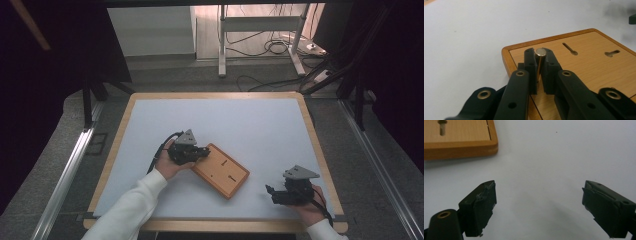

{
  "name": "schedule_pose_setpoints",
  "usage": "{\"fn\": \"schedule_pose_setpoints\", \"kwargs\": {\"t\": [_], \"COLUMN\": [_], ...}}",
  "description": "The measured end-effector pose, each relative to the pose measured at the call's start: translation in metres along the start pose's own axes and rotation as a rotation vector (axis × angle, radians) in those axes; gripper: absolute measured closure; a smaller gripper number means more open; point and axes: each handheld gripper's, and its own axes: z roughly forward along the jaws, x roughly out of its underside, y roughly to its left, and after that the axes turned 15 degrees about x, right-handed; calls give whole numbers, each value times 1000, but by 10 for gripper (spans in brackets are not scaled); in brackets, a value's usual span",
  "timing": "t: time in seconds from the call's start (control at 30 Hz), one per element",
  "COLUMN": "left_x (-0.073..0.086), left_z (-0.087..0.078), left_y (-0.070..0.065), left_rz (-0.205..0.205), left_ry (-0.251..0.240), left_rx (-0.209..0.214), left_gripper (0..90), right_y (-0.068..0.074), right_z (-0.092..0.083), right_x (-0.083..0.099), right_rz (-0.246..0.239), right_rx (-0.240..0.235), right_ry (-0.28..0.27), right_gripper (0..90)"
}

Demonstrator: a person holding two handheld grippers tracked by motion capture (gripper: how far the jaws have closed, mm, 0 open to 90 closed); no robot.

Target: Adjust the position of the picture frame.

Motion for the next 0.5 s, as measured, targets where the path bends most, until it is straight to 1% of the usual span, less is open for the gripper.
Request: {"fn": "schedule_pose_setpoints", "kwargs": {"t": [0.1, 0.17, 0.3, 0.43, 0.47, 0.5], "left_x": [-1, -1, 2, 8, 10, 12], "left_z": [4, 7, 12, 16, 18, 20], "left_y": [1, 3, 6, 11, 11, 11], "left_rz": [6, -3, -12, -25, -32, -50], "left_ry": [3, 1, -1, 11, 16, 22], "left_rx": [9, 24, 37, 32, 24, 10], "left_gripper": [845, 845, 844, 844, 842, 839], "right_y": [0, -1, 0, 0, 0, 0], "right_z": [0, -1, -1, 0, 0, 0], "right_x": [1, 1, 1, 1, 1, 1], "right_rz": [-2, -4, -3, -3, -4, -5], "right_rx": [-2, -3, -4, -4, -4, -4], "right_ry": [-1, 0, 1, 1, 1, 1], "right_gripper": [122, 122, 122, 122, 122, 122]}}
